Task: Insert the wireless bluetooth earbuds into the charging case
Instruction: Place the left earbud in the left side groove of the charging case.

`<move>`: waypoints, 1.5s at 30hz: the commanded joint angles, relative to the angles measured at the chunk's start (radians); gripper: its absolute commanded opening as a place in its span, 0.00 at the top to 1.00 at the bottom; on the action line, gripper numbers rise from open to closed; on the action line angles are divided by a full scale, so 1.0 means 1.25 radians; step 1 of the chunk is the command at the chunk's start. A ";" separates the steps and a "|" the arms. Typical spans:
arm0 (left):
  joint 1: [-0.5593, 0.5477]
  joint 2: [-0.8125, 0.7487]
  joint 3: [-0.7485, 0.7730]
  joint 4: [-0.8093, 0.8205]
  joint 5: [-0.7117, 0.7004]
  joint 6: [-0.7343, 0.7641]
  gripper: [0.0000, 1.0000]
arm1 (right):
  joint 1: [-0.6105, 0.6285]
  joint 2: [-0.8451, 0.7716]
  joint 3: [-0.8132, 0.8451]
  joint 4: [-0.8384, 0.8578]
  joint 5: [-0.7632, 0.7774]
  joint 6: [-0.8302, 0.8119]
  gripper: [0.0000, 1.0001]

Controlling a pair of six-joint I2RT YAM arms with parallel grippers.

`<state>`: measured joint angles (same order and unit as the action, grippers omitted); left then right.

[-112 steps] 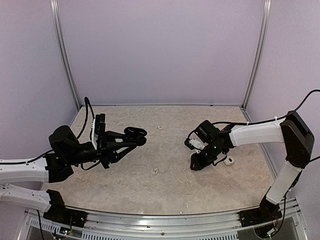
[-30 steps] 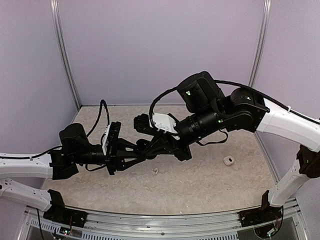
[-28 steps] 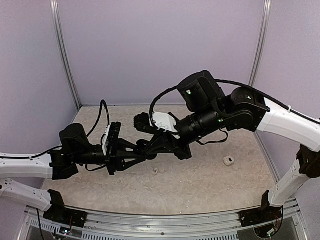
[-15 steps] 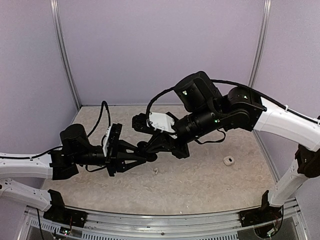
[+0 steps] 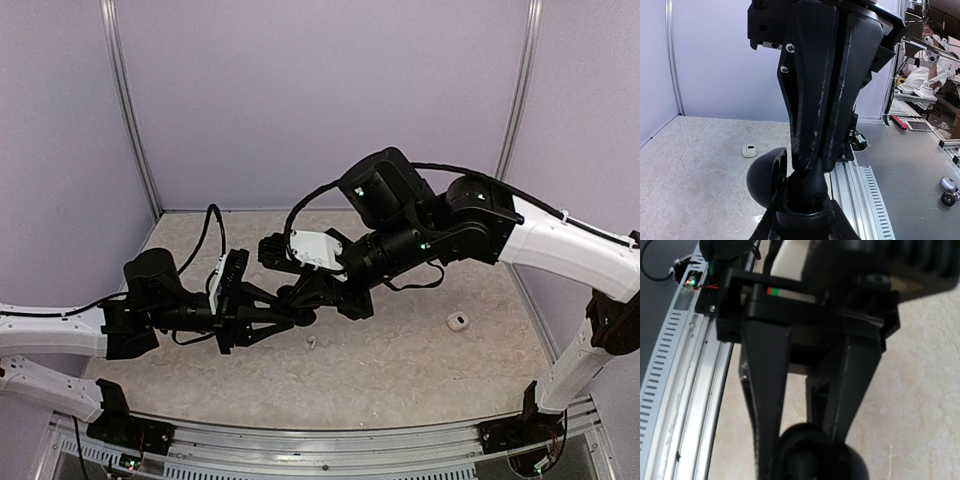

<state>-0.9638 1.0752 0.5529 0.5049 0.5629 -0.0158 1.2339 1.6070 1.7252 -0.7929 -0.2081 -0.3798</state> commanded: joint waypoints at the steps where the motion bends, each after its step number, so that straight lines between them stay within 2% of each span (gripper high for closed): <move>1: -0.004 0.003 0.030 0.023 0.003 0.010 1.00 | 0.012 0.017 0.020 -0.034 0.016 -0.018 1.00; 6: -0.005 0.007 0.030 0.025 0.002 0.010 1.00 | 0.019 0.025 0.020 -0.038 0.028 -0.020 1.00; 10: -0.004 0.009 0.030 0.026 0.002 0.010 1.00 | 0.020 0.024 0.022 -0.036 0.034 -0.018 0.95; 29: -0.002 0.006 0.031 0.029 -0.003 0.010 1.00 | 0.020 0.034 0.033 -0.035 0.006 -0.014 0.94; 36: 0.004 -0.002 0.025 0.038 -0.003 0.008 1.00 | 0.020 0.025 0.023 -0.037 0.028 -0.007 0.89; 45: 0.004 -0.003 0.023 0.040 -0.003 0.006 1.00 | 0.020 0.009 0.024 -0.031 0.047 0.004 0.75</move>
<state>-0.9619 1.0855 0.5575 0.5095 0.5598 -0.0139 1.2472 1.6268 1.7435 -0.8192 -0.1658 -0.3790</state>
